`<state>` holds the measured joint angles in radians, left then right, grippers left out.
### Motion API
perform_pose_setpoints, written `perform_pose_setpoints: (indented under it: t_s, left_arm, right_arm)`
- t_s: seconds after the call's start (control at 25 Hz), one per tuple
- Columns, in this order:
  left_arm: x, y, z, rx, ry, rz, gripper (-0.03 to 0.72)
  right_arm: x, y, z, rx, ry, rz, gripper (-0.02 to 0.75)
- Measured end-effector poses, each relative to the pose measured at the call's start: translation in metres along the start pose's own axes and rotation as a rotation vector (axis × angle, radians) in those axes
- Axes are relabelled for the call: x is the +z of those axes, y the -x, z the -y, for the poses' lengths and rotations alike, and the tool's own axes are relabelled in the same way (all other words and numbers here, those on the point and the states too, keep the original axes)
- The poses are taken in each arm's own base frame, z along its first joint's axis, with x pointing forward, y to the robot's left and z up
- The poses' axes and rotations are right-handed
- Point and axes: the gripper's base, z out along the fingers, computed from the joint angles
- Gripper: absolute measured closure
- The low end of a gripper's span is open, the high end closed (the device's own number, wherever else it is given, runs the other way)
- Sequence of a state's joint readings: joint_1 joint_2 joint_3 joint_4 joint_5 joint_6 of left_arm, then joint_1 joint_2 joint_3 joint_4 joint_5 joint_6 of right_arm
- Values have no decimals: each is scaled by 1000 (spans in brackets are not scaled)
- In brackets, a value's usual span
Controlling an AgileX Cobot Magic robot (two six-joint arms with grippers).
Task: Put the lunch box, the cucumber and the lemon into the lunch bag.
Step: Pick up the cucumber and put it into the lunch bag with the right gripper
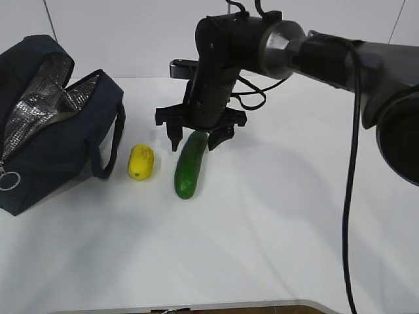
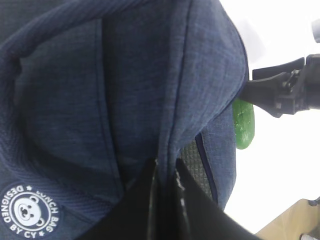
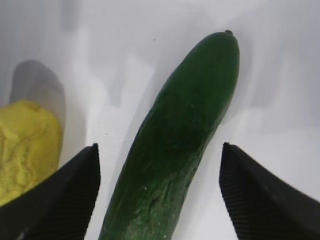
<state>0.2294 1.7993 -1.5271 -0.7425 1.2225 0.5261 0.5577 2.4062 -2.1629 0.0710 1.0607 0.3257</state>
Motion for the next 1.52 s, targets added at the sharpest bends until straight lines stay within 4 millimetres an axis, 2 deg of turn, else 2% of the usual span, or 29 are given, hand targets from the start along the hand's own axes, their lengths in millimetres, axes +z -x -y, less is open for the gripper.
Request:
perform_pose_setpoints:
  t_s: [0.2, 0.4, 0.56, 0.76, 0.92, 1.04, 1.2, 1.4, 1.52]
  left_arm:
    - [0, 0, 0, 1, 1, -1, 694]
    - [0, 0, 0, 1, 1, -1, 694]
    - [0, 0, 0, 1, 1, -1, 694]
    - [0, 0, 0, 1, 1, -1, 694]
    - [0, 0, 0, 1, 1, -1, 694]
    - [0, 0, 0, 1, 1, -1, 694]
    - [0, 0, 0, 1, 1, -1, 694]
    - [0, 0, 0, 1, 1, -1, 694]
    - [0, 0, 0, 1, 1, -1, 694]
  right_arm:
    - [2, -1, 0, 1, -2, -10, 175]
    - [18, -8, 3, 10, -13, -79, 216]
    - [19, -9, 3, 12, -16, -92, 227]
    - [19, -12, 4, 10, -28, -116, 367]
    - [17, -13, 5, 7, -40, -138, 406]
    - [7, -9, 2, -8, -32, -144, 407]
    - [-24, 10, -11, -24, 46, -38, 409]
    - [-72, 25, -39, -21, 300, 55, 409]
    - [-86, 28, -54, -16, 469, 82, 409]
